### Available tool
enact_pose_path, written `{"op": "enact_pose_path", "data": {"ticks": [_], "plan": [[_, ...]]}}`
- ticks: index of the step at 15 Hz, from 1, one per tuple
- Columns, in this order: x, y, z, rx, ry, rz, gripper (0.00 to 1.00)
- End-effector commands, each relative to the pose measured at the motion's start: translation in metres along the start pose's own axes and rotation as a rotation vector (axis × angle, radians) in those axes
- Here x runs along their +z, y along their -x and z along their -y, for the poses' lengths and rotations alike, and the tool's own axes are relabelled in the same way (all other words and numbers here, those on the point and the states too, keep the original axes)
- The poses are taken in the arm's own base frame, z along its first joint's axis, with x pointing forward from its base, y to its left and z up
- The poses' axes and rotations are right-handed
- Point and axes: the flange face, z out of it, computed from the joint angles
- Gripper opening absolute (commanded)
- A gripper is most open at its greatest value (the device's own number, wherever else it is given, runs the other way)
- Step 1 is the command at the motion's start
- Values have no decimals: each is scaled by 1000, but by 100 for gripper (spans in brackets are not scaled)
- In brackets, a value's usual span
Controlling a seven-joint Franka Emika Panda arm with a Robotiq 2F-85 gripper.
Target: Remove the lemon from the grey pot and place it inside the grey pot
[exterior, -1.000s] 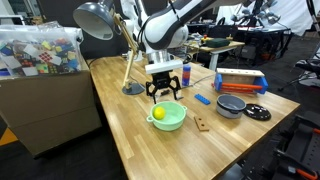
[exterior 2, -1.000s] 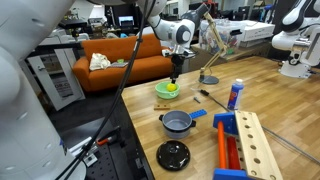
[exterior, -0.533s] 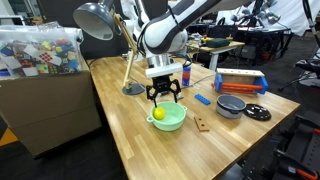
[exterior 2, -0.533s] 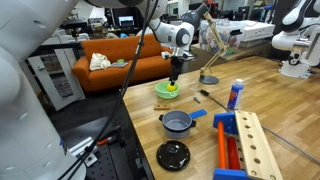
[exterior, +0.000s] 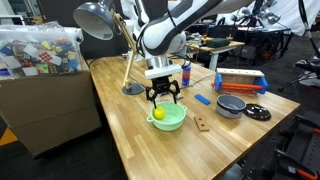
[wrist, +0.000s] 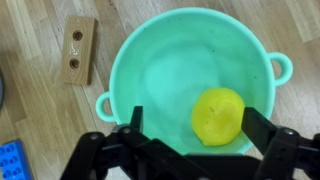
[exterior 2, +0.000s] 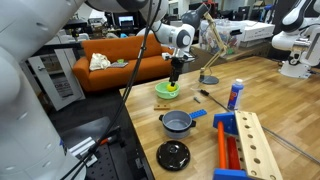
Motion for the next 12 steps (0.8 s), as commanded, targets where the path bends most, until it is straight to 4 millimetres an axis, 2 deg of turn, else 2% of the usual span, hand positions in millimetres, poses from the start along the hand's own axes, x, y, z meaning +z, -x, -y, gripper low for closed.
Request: {"op": "enact_pose_path", "data": {"ticks": [1,12], "plan": [[0,-5,4,-14,9,19,100],[5,-11,5,-9,10,38,100]]}}
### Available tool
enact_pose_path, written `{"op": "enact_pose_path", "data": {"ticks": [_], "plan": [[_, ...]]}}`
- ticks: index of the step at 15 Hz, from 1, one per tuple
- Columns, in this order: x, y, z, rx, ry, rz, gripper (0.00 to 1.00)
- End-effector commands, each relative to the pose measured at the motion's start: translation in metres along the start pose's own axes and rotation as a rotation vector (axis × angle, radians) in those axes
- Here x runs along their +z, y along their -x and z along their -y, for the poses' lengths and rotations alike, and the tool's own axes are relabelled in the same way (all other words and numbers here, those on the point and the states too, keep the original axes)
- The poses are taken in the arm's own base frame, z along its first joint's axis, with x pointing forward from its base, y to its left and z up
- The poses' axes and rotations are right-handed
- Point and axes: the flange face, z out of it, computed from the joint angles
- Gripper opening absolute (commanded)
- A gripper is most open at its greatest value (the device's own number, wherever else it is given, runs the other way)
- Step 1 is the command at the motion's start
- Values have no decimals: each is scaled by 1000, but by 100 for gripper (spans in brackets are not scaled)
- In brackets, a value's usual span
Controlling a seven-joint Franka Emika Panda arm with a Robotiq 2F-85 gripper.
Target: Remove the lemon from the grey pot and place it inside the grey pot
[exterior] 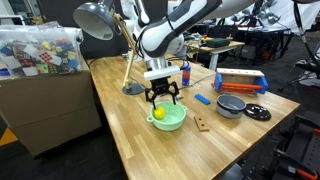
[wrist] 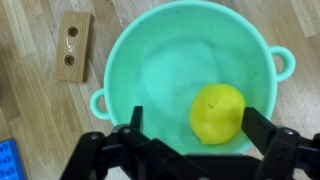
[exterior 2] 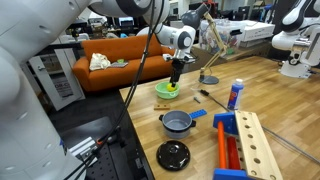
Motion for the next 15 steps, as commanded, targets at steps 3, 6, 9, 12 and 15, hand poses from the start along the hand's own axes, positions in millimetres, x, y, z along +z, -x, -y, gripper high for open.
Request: {"op": "enact_pose_path", "data": {"ticks": [3,6,9,12,15], "plan": [[2,-3,1,-9,12,36,100],[8,-5,1,-6,21,42,100],[9,-6,-2,0,23,46,100],[8,-7,-8,10,20,50,100],[10,-10,-12,17,11,56,100]]}}
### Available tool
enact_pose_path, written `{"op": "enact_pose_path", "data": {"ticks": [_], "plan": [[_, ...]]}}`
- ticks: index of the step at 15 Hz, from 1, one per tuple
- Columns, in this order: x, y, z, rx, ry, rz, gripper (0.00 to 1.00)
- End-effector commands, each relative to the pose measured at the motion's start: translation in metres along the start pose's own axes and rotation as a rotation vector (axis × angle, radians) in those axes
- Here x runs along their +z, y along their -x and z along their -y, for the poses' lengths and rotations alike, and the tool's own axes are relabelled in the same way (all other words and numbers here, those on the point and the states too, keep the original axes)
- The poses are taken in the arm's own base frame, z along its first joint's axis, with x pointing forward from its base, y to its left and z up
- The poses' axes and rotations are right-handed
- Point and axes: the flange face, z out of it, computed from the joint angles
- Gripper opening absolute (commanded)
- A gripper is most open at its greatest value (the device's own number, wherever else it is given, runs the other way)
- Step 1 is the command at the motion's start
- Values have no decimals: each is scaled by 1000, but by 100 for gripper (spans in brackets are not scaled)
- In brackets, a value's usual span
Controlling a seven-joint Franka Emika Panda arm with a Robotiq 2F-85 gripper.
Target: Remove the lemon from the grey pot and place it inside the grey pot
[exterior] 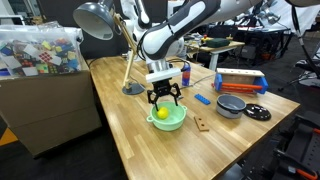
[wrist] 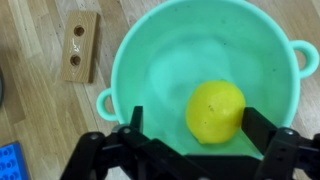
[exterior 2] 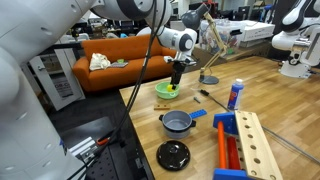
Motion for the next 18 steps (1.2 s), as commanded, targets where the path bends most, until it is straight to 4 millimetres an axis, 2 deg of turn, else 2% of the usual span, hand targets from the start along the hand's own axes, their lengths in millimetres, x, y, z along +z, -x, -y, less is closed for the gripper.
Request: {"op": "enact_pose_path", "data": {"ticks": [1,10,11,12,13,14,18], "plan": [[0,-3,-6,-1,-14,38,100],[15,1,9,-46,-30,75,99],[16,1,10,-47,-31,75,87],[16,1,10,-47,-33,72,82],[17,-1,10,-46,-33,67,70],[17,-2,11,-46,-36,64,61],[13,-4,13,-50,-44,51,34]]}}
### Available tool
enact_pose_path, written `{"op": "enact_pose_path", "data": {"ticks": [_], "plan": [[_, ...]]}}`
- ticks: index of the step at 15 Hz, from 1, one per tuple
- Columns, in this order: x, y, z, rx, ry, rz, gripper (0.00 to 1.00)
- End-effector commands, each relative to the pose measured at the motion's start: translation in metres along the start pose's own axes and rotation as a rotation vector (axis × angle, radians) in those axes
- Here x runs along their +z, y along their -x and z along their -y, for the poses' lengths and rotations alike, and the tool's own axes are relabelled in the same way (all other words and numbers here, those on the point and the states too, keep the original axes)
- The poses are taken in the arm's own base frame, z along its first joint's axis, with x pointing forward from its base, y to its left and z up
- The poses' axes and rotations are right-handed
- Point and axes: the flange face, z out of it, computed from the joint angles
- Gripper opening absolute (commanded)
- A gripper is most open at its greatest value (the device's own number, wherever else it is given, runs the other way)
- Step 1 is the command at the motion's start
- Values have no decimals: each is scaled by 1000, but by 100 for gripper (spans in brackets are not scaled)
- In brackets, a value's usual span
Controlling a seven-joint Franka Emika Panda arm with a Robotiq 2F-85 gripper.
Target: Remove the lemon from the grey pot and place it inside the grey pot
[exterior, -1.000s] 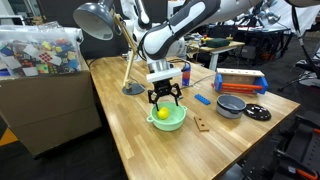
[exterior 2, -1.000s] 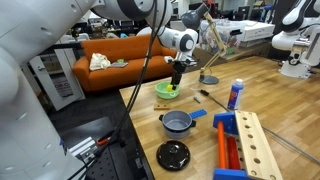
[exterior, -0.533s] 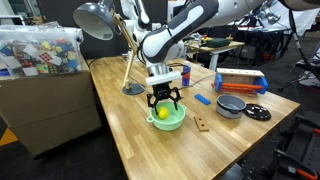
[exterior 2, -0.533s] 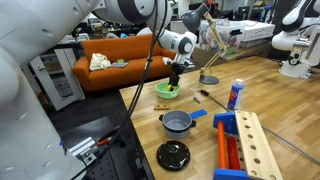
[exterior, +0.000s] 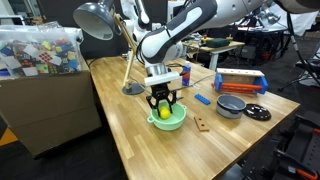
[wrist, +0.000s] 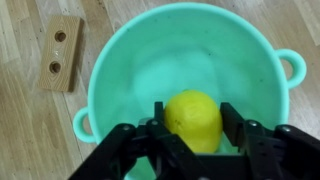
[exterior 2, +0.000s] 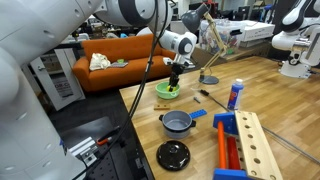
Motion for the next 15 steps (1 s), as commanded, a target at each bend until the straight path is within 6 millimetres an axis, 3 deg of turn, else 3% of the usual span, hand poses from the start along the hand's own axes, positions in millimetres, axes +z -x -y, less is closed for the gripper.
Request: {"op": "enact_pose_path", "data": {"ticks": [1,4,8,11,15], "plan": [[-3,-4,2,-20,-13,6,31],[-12,-1,1,-26,-20,-9,31],[-40,8,-10,-15,-45,-30,31],[-72,18,-23,-1,-77,-43,31],[-99,23,-53,79,-85,-70,31]]}}
